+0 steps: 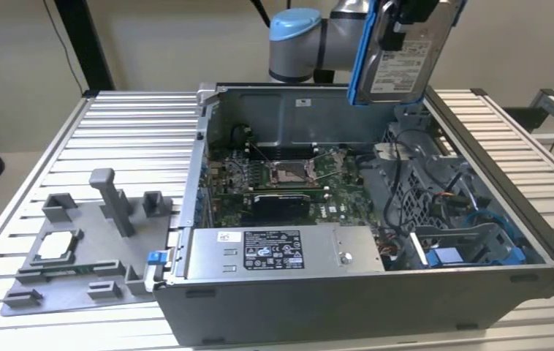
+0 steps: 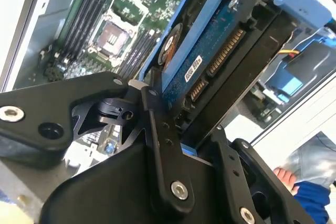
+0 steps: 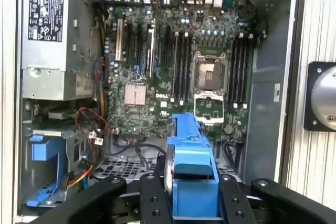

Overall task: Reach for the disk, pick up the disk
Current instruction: 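Pick up the disk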

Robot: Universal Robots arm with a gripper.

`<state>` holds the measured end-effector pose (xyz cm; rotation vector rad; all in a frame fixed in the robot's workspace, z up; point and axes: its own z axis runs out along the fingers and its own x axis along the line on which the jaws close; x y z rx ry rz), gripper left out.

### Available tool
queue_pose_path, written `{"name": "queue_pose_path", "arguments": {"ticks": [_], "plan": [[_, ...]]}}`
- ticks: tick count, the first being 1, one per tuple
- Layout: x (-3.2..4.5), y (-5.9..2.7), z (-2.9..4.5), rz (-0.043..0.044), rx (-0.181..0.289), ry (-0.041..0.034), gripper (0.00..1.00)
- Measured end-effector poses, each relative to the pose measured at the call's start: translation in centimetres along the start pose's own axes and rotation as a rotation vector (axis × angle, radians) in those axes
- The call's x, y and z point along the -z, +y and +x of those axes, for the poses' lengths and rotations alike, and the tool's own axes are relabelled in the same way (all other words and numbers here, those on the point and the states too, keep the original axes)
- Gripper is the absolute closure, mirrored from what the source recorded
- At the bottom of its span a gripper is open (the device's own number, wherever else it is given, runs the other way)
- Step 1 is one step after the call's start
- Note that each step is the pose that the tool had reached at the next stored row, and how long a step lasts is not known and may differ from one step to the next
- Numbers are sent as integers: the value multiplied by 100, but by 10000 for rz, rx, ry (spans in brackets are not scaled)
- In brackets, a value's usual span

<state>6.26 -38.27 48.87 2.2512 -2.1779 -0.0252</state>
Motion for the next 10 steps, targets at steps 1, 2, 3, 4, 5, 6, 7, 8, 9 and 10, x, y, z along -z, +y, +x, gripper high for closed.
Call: {"name": "queue_pose_path", "arguments": {"ticks": [1,2,3,4,5,6,7,8,9,10], "plan": [[0,-34,1,0,-1,-1,100],[1,-67,2,0,-1,-1,100],[2,-101,3,-1,-1,1,100],[3,-138,4,-1,0,0,100],[3,-172,6,-2,-1,0,100],[3,-204,7,-2,0,-1,100],[4,-236,8,-2,-1,0,100],[5,-267,9,-2,-1,1,100],[5,-296,10,-2,-1,0,100],[6,-325,11,-2,0,0,100]]}}
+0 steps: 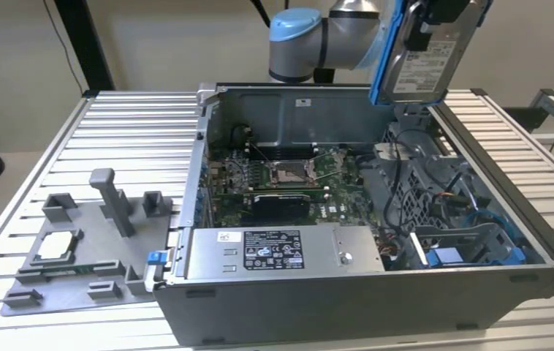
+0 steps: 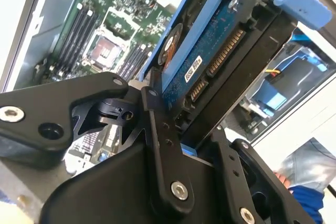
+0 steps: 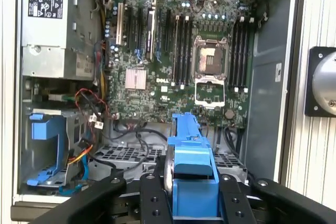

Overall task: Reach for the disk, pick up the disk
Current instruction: 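Pick up the disk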

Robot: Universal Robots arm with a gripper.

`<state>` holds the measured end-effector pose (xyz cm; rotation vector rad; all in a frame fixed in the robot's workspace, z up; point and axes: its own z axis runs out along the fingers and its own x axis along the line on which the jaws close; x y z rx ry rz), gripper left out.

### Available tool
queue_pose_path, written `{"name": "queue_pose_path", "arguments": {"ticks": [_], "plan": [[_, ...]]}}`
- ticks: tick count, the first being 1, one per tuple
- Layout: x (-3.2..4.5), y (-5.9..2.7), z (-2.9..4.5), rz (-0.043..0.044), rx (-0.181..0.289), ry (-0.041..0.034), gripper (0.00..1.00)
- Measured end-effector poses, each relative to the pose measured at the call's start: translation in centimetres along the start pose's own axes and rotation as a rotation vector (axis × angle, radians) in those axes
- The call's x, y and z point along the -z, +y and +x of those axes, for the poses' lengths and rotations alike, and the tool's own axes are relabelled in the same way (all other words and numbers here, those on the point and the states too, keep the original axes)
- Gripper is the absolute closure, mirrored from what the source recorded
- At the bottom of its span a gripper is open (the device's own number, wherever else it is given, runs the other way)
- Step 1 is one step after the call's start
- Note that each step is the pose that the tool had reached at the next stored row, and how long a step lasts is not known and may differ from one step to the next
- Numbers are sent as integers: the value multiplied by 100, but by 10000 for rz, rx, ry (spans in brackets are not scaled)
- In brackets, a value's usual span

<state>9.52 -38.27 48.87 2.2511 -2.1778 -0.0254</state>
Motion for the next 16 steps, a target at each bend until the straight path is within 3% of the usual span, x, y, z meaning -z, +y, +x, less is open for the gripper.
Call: {"name": "queue_pose_path", "arguments": {"ticks": [4,16], "plan": [[0,-43,0,0,-1,0,100],[2,-45,12,0,-1,2,100]]}}
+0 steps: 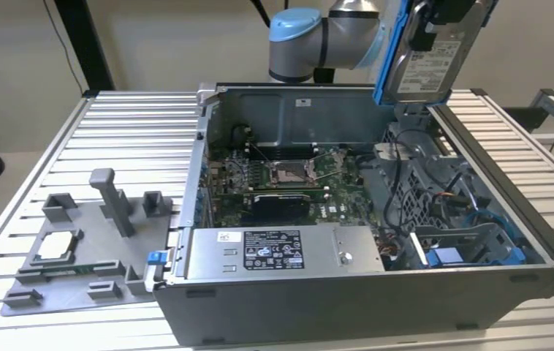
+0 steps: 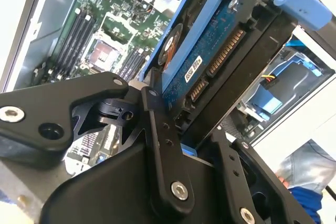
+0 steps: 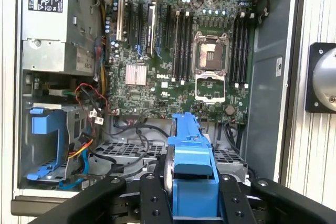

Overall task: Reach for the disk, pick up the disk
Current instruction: 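Pick up the disk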

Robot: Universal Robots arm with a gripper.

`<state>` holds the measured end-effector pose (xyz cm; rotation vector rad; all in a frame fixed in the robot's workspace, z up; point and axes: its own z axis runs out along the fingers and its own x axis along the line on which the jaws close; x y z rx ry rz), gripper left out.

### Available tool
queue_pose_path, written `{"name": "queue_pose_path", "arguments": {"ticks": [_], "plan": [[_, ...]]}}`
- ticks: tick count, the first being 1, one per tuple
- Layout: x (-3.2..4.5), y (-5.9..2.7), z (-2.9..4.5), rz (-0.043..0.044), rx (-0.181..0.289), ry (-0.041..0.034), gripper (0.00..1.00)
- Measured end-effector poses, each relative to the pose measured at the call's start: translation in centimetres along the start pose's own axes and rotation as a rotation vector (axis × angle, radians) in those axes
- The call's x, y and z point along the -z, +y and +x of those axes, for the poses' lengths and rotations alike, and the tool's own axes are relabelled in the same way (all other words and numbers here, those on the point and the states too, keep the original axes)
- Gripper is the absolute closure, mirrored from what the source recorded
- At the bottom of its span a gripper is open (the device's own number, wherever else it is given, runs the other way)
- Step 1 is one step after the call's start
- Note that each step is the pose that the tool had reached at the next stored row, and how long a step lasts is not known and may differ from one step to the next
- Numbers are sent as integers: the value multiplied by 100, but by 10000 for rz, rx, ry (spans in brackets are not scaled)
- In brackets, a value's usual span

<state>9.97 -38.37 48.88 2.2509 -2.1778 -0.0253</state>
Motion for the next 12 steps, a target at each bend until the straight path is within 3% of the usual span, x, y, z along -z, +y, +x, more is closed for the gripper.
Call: {"name": "queue_pose_path", "arguments": {"ticks": [12], "plan": [[0,4,141,-8,0,-1,100]]}}
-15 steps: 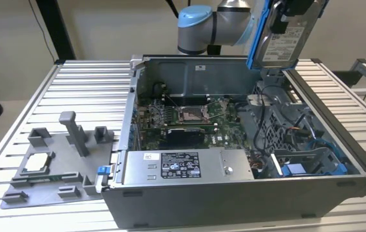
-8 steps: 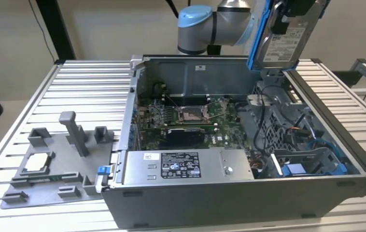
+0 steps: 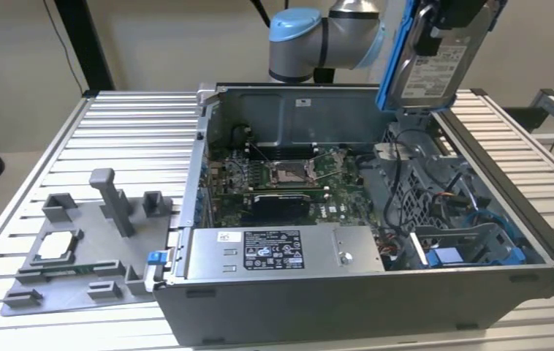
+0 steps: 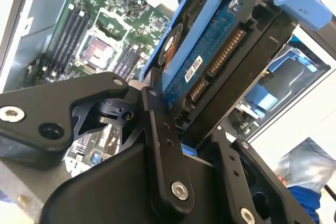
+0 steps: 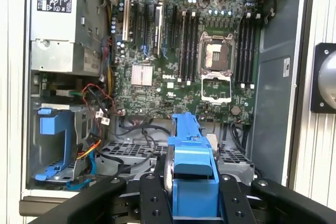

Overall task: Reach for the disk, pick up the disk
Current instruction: 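Pick up the disk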

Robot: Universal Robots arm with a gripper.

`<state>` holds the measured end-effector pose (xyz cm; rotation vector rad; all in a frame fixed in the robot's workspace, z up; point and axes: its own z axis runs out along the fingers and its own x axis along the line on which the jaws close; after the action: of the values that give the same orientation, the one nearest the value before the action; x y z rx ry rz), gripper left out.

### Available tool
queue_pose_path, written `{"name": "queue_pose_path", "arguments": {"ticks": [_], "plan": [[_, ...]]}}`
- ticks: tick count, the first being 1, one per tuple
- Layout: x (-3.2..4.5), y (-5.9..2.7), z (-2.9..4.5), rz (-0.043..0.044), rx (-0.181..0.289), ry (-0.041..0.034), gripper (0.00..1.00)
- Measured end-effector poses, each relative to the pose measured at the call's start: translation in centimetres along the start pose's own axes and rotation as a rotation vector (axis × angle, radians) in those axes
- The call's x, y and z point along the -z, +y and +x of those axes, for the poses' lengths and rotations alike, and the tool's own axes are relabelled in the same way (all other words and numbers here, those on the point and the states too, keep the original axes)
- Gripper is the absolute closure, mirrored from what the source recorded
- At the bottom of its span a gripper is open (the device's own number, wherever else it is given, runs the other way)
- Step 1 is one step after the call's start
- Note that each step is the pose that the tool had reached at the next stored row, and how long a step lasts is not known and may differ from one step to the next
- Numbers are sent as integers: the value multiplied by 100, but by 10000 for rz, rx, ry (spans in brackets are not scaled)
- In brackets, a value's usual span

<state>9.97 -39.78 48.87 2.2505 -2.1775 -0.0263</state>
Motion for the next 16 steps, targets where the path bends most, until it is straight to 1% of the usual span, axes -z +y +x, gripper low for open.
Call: {"name": "queue_pose_path", "arguments": {"ticks": [16], "plan": [[1,7,230,-29,0,-1,100]]}}
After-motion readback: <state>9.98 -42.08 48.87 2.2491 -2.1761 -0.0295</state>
